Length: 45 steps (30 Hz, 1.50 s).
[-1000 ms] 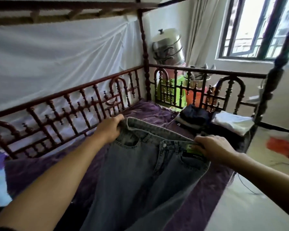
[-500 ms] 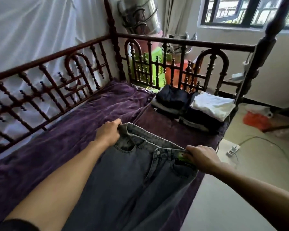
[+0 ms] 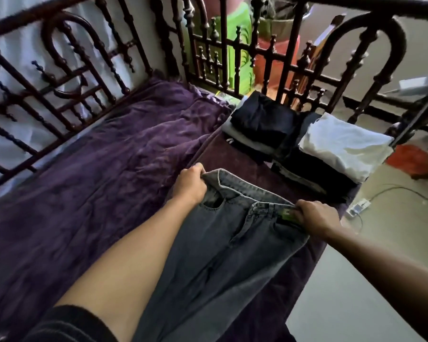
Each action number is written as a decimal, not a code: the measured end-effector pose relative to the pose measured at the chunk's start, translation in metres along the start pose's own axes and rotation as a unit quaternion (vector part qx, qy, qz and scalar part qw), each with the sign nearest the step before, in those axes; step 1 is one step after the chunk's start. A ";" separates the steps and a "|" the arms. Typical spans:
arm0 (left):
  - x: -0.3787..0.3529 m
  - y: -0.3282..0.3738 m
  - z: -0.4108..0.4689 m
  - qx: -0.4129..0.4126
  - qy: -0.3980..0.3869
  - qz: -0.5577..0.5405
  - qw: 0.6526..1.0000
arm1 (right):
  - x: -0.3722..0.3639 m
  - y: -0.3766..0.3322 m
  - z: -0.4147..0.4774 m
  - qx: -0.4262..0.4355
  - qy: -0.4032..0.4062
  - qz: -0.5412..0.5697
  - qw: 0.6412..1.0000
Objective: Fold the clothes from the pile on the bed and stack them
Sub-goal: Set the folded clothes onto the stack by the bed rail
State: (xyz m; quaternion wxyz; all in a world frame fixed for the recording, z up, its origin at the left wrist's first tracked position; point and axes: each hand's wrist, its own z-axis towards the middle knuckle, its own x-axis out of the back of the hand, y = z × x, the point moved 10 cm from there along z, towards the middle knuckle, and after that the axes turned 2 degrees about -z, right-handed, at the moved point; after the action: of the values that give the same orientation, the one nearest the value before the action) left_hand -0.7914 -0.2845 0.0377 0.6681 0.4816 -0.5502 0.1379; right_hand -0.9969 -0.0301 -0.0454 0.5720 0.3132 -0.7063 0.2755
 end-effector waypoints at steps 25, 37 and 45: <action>-0.083 -0.206 -0.070 0.339 -0.029 -0.035 0.940 | -0.170 -0.096 0.114 0.166 -0.226 0.017 0.960; -0.082 -0.391 -0.447 0.592 -0.039 -0.090 0.800 | -0.233 -0.331 -0.055 0.342 -0.318 -0.074 0.881; -0.065 -0.538 -0.486 0.552 0.032 -0.031 0.833 | -0.280 -0.476 -0.099 0.364 -0.237 -0.065 0.898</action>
State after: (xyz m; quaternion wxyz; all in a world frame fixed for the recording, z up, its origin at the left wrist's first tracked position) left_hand -0.1371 -0.1435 -0.2498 0.3125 0.7825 -0.3461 0.4126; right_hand -0.5316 -0.2311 -0.2859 0.2504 0.6007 -0.6496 0.3931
